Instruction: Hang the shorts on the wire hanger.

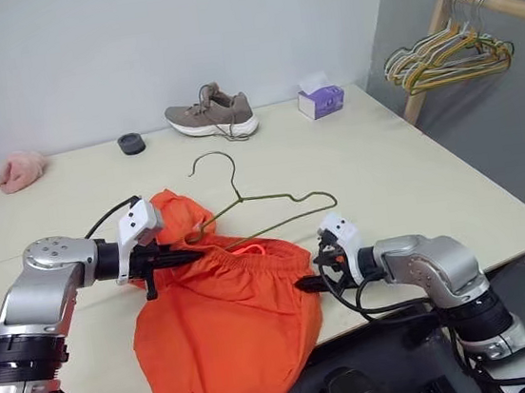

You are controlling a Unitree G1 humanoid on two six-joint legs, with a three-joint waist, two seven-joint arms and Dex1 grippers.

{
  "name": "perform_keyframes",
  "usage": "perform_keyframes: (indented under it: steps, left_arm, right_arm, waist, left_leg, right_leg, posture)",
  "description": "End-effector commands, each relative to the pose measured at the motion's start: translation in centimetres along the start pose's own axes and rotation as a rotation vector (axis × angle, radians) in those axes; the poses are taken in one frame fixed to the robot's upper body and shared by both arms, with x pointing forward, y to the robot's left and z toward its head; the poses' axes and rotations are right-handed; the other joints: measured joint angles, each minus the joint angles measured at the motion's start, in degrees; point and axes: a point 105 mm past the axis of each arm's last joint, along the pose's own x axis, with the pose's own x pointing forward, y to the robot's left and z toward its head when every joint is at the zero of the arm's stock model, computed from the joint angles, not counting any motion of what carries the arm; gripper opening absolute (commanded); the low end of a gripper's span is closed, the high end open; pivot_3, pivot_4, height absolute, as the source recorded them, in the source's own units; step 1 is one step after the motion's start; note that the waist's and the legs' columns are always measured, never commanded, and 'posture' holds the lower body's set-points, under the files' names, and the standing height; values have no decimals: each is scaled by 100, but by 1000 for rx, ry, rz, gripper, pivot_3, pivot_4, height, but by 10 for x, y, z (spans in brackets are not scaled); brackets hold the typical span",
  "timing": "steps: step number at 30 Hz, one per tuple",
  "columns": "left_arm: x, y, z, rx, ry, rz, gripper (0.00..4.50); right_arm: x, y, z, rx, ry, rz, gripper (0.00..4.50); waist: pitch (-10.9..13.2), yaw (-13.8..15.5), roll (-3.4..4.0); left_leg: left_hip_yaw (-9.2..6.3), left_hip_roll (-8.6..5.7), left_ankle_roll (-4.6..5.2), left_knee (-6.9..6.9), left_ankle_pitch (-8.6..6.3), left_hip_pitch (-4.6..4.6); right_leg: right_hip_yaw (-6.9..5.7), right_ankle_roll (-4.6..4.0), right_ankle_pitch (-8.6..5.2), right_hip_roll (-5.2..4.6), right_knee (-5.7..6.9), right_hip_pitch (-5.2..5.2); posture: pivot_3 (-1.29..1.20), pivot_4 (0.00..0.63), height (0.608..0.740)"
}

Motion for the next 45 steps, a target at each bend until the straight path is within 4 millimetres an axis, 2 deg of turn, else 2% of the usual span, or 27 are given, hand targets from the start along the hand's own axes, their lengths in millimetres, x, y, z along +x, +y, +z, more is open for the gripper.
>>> perform_keyframes:
  steps: [1, 6, 11, 12, 15, 25, 29, 34, 38, 45]
  left_arm:
    - [-10, 3, 14, 41, -38, 34, 0]
    - [-9, 3, 14, 38, -41, 38, 0]
    - [-9, 5, 15, 38, -42, 45, 0]
    - [-9, 6, 15, 38, -43, 47, 0]
    - [-10, 6, 16, 38, -47, 51, 0]
    - [-16, 5, 19, -12, -102, 84, 0]
    - [-19, 1, 25, -56, -146, 73, 0]
    - [-26, -16, 27, -94, -145, -5, 0]
    - [-32, -25, 22, -91, -91, -59, 0]
    - [-39, -27, 11, -44, 8, -79, 0]
  right_arm:
    - [-10, 9, 13, -9, -63, 24, 4464]
    - [6, 22, 13, 67, -60, 101, 4464]
    - [25, 16, 7, 70, -18, 83, 4464]
    - [26, 15, 8, 61, -25, 73, 4303]
    - [26, 11, 12, 21, -51, 43, 3587]
    - [6, -4, 16, -152, -131, -58, 23]
    - [-7, -14, 16, -159, -166, -101, 23]
    - [-27, -33, 15, -131, -176, -150, 23]
    - [-41, -42, 11, -120, -160, -160, 23]
    - [-57, -49, 13, -129, -148, -168, 23]
  waist:
    - [0, 18, 0]
    - [0, 33, 0]
    - [0, 82, 0]
    - [-1, 83, -1]
    - [0, 96, 0]
    - [0, 108, 0]
    - [0, 114, -1]
    - [0, 116, 0]
    - [2, 114, 2]
    - [4, 116, 5]
  left_leg:
    - [0, 1, 0, 0, 0, 0]
    - [-1, 9, 0, 0, 0, 3]
    - [5, 4, 0, 1, 0, 1]
    - [7, 3, 0, 1, 0, 1]
    - [6, 5, 0, 1, 0, 2]
    - [6, 7, 0, -2, 0, -1]
    - [6, 7, 0, -1, 0, 0]
    - [8, 5, 0, 0, 0, 0]
    - [9, 7, 0, -2, 0, 2]
    - [15, 6, 0, -2, 0, 2]
  right_leg:
    - [0, 0, 0, 1, 1, -1]
    - [2, 1, -1, 12, 9, -3]
    - [7, 0, 0, 10, 4, -4]
    - [9, 0, 0, 10, 4, -5]
    - [8, 0, 0, 10, 7, -5]
    - [7, 1, -1, 11, 4, -8]
    - [7, 1, -1, 10, 4, -7]
    - [10, 1, -1, 10, 4, -7]
    - [9, 0, -1, 12, 3, -7]
    - [15, -1, -2, 13, -2, -7]
  posture:
    - [-294, 0, 740]
    - [-299, 0, 740]
    - [-297, 0, 740]
    - [-297, 0, 740]
    - [-292, 0, 740]
    - [-288, 0, 740]
    - [-288, 0, 740]
    - [-290, 0, 740]
    - [-291, 0, 740]
    - [-292, 0, 740]
